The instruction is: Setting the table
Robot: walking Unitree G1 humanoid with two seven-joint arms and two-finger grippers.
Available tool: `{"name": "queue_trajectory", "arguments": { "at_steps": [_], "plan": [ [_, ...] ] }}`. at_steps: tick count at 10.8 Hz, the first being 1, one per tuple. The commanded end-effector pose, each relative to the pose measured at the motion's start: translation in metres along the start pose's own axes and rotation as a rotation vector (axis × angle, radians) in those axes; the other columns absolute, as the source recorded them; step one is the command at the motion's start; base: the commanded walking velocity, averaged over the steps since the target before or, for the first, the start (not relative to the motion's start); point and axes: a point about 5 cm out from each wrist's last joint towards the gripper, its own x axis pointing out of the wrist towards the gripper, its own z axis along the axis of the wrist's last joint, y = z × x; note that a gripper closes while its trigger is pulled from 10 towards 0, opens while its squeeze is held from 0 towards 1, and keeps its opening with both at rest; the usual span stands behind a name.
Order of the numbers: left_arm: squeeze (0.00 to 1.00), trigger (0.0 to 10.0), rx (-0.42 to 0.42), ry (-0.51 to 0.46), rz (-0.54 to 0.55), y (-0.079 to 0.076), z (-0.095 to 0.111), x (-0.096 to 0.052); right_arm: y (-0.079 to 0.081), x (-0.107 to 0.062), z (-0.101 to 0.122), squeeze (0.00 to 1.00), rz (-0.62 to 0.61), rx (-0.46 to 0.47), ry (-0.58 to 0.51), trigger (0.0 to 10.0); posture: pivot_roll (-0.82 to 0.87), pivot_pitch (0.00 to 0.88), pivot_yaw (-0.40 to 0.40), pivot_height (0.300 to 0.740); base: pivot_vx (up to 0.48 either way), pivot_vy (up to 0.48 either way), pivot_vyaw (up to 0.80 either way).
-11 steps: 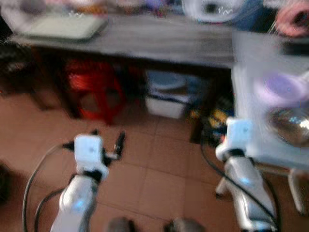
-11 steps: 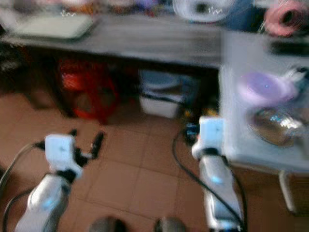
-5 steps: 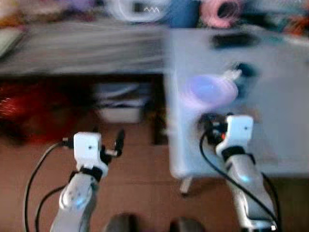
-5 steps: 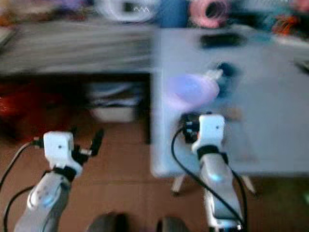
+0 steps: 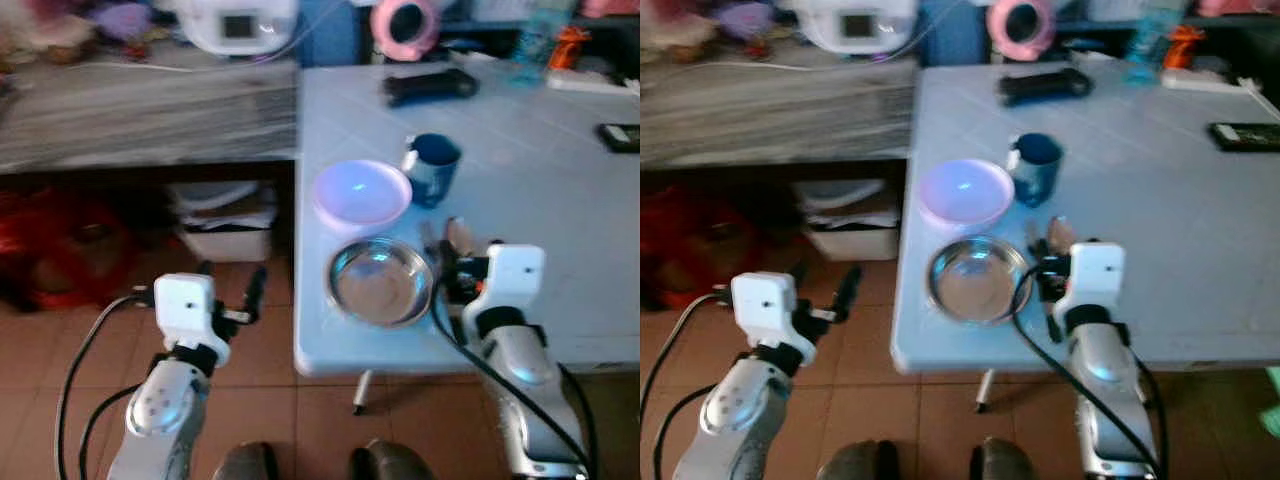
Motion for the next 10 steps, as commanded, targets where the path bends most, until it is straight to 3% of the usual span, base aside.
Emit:
{"name": "queue_trajectory", "arguments": {
  "at_steps": [1,7,10],
  "plan": [
    [0.0,10.0,0.018,-0.007,0.007,0.003,0.002,0.0,-0.001,-0.001,0.003,0.0,0.001,0.003,-0.006,10.0,-0.03,0.12,0.031,0.74,0.0,0.0,0.0],
    [0.0,10.0,0.052,-0.006,0.015,0.007,0.003,0.001,0.01,0.003,0.0,0.0,0.111,0.088,0.037,10.0,-0.03,0.124,0.028,0.74,0.0,0.0,0.0],
    [0.0,10.0,0.054,-0.004,0.009,0.006,0.003,0.001,0.008,0.0,-0.001,0.0,0.111,0.096,0.043,10.0,-0.03,0.127,0.03,0.74,0.0,0.0,0.0]
  ]
}}
